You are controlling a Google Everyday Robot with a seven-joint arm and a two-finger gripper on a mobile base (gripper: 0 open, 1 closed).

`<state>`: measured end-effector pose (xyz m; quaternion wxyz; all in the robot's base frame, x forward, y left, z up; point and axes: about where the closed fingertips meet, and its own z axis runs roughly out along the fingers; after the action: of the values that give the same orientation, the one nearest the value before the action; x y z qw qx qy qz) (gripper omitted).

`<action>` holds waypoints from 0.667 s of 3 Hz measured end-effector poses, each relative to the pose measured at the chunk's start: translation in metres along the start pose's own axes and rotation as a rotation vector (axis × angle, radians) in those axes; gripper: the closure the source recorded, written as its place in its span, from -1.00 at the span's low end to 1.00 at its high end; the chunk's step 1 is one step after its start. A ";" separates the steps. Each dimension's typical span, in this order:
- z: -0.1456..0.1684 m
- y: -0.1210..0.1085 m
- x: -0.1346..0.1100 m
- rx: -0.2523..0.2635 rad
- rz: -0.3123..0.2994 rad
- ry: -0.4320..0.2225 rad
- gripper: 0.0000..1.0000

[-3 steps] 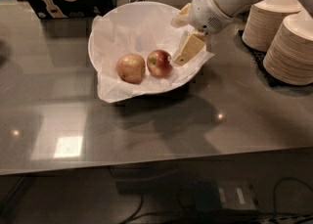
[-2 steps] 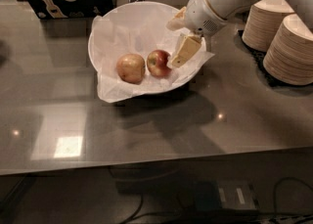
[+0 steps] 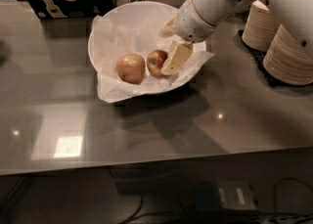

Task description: Pick apple from white bowl

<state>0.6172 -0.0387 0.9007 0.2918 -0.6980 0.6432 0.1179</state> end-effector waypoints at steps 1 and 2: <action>0.015 0.001 0.005 -0.019 0.000 0.019 -0.52; 0.029 0.004 0.009 -0.038 0.003 0.033 -0.50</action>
Offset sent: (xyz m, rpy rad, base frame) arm 0.0049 0.0096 -0.0418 -0.0545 0.0480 0.0078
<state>0.6207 -0.0298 0.8717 0.2677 -0.7044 0.6465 0.1192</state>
